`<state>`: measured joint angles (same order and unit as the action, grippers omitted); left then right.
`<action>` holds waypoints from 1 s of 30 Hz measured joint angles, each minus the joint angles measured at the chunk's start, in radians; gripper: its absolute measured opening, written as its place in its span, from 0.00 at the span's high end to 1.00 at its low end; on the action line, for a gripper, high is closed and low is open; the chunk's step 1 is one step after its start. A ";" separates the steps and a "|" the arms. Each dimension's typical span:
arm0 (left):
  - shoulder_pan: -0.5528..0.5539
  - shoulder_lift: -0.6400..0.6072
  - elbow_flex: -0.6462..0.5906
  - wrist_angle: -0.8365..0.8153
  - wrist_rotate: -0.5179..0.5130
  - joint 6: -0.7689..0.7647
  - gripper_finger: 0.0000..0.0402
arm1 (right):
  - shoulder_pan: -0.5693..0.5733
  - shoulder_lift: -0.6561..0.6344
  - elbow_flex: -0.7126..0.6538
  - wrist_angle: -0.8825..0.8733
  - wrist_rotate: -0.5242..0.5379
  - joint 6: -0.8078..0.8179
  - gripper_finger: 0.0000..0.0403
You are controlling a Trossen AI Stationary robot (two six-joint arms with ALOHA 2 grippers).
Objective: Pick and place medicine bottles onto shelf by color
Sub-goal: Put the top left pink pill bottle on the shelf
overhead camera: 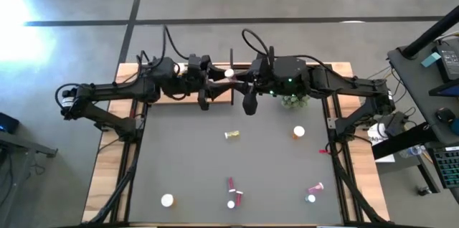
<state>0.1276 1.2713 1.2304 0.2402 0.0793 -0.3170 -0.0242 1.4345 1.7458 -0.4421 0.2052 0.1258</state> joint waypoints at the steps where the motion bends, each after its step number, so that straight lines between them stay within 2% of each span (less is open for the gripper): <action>1: 0.000 0.000 0.001 -0.016 0.001 -0.011 0.47 | 0.000 0.000 0.000 -0.015 0.000 0.001 0.76; 7: 0.000 -0.003 0.001 -0.131 0.005 -0.018 0.36 | 0.000 0.000 0.000 -0.124 0.003 0.042 0.77; 17: 0.000 0.009 0.001 -0.419 -0.002 -0.097 0.35 | 0.015 0.012 0.000 -0.386 -0.028 0.194 0.77; 22: 0.000 0.040 0.001 -0.429 0.045 -0.098 0.35 | 0.050 0.052 0.001 -0.397 -0.101 0.215 0.77; 27: 0.000 0.051 0.001 -0.433 0.119 -0.096 0.35 | 0.064 0.085 0.001 -0.421 -0.102 0.206 0.77; 30: 0.000 0.051 0.001 -0.433 0.131 -0.096 0.35 | 0.064 0.094 0.001 -0.423 -0.101 0.206 0.77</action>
<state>0.1280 1.3224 1.2316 -0.1928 0.2104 -0.4133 0.0394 1.5284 1.7466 -0.8649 0.1039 0.3315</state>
